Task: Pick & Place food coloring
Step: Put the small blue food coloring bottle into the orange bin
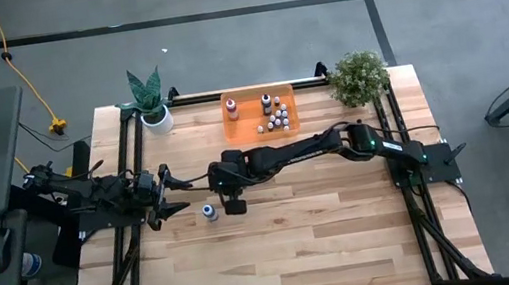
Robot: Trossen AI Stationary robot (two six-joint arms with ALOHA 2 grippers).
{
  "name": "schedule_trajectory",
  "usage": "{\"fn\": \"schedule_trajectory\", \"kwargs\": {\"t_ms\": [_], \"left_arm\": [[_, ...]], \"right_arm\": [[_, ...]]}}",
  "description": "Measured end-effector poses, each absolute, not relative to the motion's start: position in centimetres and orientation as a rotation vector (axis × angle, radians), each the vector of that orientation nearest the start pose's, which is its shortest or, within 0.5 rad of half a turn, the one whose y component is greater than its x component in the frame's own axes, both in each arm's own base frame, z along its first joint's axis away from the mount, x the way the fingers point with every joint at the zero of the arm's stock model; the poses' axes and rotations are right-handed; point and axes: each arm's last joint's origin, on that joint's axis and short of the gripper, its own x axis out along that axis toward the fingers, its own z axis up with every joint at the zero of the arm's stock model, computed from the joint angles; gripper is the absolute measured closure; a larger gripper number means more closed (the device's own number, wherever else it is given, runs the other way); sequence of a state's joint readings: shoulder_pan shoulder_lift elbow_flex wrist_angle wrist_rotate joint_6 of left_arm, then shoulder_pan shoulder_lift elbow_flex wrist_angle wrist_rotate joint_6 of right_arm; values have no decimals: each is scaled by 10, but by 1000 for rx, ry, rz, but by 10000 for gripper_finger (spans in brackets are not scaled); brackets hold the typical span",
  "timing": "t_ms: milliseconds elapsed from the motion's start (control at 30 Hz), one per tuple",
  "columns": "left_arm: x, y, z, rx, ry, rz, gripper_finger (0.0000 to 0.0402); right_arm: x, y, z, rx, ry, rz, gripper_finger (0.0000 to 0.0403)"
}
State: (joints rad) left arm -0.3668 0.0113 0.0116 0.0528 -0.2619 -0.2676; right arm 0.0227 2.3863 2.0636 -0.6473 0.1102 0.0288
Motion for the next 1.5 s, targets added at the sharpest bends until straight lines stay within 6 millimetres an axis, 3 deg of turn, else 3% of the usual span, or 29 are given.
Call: {"fn": "schedule_trajectory", "kwargs": {"t_ms": [500, 733, 900, 1200, 1367, 1500], "left_arm": [[93, -28, 172, -284, -36, -111, 130], [93, -28, 172, -284, -36, -111, 130], [93, -28, 172, -284, -36, -111, 130], [93, -28, 172, -284, -36, -111, 130], [93, -28, 172, -284, -36, -111, 130], [93, -28, 172, -284, -36, -111, 130]], "right_arm": [[513, 19, 184, 52, 1021, -75, 400], [506, 17, 210, 47, 982, -144, 401], [502, 14, 210, 54, 1014, -173, 400], [499, 7, 236, 22, 917, -267, 400], [495, -14, 247, 7, 888, -383, 401], [489, -53, 255, 51, 862, -539, 400]]}}
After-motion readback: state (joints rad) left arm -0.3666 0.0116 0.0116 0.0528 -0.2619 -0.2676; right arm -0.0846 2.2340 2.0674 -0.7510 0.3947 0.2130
